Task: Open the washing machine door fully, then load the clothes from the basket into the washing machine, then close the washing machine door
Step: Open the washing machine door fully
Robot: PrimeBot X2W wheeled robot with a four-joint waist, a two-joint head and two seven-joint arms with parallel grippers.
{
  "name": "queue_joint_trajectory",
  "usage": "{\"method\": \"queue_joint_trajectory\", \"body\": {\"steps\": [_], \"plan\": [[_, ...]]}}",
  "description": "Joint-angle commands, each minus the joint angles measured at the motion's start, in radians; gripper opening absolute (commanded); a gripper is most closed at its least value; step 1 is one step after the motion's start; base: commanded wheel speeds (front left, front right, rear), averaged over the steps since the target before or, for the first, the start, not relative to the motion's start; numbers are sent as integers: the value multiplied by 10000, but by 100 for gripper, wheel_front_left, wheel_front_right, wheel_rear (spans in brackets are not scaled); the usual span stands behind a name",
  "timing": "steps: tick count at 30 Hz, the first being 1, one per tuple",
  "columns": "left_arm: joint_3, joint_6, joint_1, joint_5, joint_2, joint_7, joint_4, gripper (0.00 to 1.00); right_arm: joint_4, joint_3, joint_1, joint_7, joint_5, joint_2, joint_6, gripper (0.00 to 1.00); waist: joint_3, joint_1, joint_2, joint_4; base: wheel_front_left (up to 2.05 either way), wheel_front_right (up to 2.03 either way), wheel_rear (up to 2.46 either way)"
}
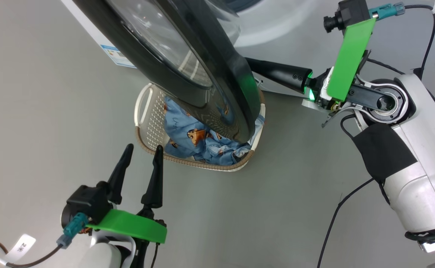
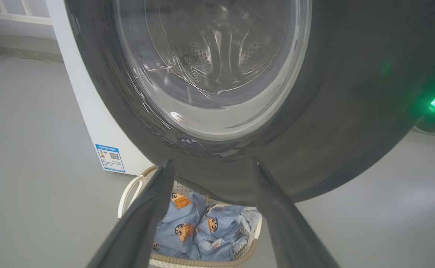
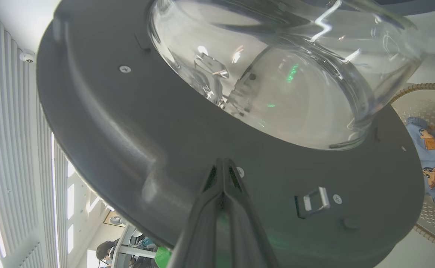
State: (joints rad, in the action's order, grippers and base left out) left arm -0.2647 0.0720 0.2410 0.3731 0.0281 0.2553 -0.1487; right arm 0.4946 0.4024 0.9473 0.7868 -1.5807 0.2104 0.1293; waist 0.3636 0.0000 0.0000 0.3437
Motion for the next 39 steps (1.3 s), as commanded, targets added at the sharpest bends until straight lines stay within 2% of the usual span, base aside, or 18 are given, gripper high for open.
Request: {"method": "queue_joint_trajectory", "body": {"steps": [1,25,34,35,38,39], "plan": [[400,-20,-114,-109,221,65,201,100,-380,191,-267,124,-68,-357,14,0,-128,0,0,114,0,0,0],[566,-97,-602,-97,221,65,260,100,-1004,765,-1300,548,1,-881,14,0,-765,0,0,800,0,0,0],[679,-53,-721,-166,221,65,200,100,-1088,662,-1586,243,77,-929,14,0,-1074,0,0,557,0,0,0],[686,-34,-720,-168,221,65,171,100,-1088,617,-1637,185,74,-910,14,4,-1115,0,0,507,0,0,0],[710,29,-681,-191,221,65,89,100,-1059,451,-1785,8,74,-798,14,35,-1218,0,0,369,0,0,0],[728,51,-673,-195,221,65,64,100,-1050,389,-1846,-56,66,-760,14,42,-1258,0,0,317,0,0,0]]}}
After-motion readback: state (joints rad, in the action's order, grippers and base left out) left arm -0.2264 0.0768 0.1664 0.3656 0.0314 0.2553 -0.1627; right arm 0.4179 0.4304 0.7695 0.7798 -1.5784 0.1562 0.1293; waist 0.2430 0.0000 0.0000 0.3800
